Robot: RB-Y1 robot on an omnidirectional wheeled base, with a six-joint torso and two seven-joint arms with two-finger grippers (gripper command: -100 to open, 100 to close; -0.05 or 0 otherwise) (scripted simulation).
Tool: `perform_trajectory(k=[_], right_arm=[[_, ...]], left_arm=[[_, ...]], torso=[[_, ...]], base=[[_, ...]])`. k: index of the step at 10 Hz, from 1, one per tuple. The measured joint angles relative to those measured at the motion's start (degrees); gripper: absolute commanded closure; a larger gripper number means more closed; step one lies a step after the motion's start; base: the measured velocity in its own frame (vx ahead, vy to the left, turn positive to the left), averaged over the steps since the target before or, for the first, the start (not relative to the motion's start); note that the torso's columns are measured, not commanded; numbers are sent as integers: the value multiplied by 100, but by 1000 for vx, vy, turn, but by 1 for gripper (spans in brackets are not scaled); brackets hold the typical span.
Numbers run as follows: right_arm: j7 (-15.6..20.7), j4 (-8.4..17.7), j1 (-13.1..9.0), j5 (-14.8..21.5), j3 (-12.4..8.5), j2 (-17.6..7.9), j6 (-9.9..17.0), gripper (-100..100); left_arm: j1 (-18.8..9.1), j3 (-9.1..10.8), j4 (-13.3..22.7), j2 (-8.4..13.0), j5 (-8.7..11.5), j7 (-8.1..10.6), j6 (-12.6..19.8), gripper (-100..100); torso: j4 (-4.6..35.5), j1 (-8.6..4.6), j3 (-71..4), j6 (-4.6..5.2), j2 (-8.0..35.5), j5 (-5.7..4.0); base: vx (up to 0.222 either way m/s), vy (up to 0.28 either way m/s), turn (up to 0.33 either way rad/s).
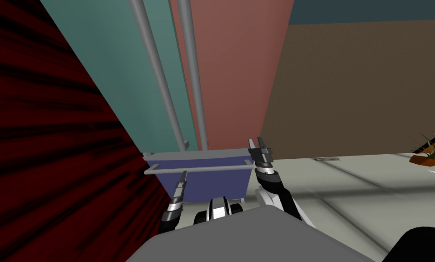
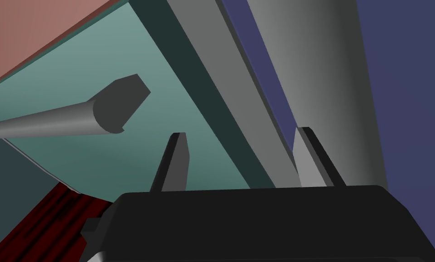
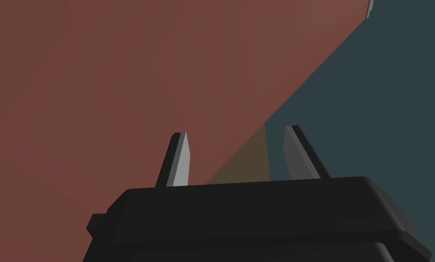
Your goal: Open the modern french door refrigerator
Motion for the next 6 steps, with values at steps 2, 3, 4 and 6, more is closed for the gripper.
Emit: perform_trajectory(k=[2, 3, 4, 6], right_arm=[[0, 0, 0, 0, 0, 0, 0, 0], [0, 0, 0, 0, 0, 0, 0, 0], [0, 0, 0, 0, 0, 0, 0, 0], [0, -1, 1, 0, 0, 0, 0, 0]], left_arm=[[-30, 2, 152, -16, -6, 4, -58, -100], [-9, -17, 227, -48, -22, -5, -108, -100], [-11, -35, 287, -71, -34, -14, -120, -100], [-75, -107, 642, -172, -81, -23, -194, -100]], torso=[[-2, -6, -2, 8, -6, 2], [-2, -11, -3, 9, -8, 1], [7, -12, -4, 7, -5, -6], [49, 16, 15, -42, 43, -31]], base=[[12, 2, -18], [7, -1, -13], [17, -22, -68], [29, -13, -44]])
